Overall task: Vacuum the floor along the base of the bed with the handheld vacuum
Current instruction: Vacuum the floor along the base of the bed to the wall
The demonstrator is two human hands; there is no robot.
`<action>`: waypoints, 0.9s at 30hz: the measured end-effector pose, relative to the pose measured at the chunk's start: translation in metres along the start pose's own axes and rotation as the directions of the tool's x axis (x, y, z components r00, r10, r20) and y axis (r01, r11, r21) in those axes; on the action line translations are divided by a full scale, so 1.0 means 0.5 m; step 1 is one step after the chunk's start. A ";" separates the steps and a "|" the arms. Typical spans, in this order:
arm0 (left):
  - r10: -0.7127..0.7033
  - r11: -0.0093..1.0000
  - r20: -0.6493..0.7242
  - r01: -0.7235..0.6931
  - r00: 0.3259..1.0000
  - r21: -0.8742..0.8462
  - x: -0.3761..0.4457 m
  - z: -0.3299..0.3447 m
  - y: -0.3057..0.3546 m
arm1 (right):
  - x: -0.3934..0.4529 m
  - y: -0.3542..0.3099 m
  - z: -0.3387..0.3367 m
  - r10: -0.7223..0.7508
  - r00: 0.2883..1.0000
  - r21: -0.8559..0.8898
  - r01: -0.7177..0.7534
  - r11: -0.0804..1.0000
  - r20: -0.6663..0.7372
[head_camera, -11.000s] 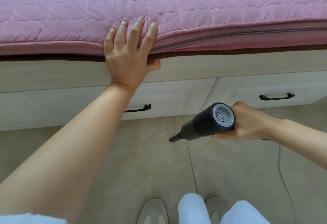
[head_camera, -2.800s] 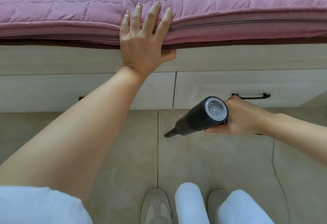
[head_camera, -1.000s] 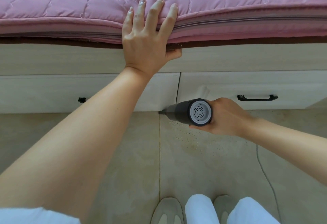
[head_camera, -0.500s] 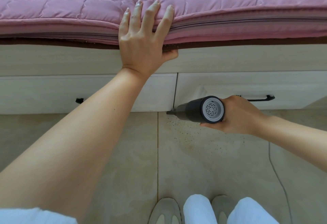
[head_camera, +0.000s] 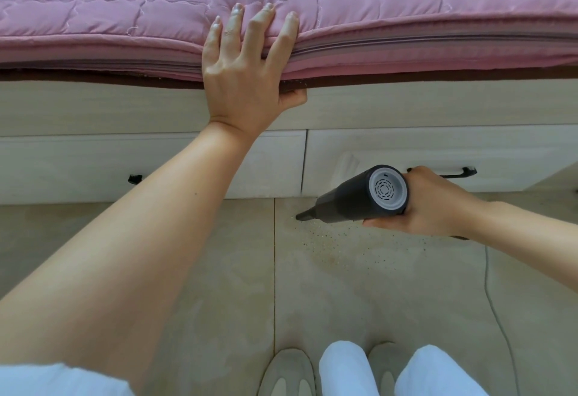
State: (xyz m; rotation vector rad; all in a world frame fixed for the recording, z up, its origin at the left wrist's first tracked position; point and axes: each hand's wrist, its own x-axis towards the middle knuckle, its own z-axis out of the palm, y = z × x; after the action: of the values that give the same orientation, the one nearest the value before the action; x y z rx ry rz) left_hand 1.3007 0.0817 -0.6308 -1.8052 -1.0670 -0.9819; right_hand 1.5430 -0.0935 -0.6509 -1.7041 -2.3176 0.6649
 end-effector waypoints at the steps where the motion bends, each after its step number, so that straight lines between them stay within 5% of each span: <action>1: -0.001 1.000 0.000 0.001 1.000 -0.001 0.000 0.000 0.000 | -0.001 -0.001 -0.003 -0.010 1.000 0.003 0.010 1.000 0.010; 27: -0.032 0.998 0.037 0.033 0.999 -0.044 0.011 -0.020 0.008 | -0.002 0.000 0.000 -0.107 0.994 -0.050 0.108 0.993 0.014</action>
State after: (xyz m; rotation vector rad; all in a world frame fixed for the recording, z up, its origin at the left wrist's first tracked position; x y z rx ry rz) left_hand 1.3040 0.0732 -0.6232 -1.8534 -1.1079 -1.0026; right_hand 1.5435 -0.0945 -0.6507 -1.5861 -2.4335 0.6020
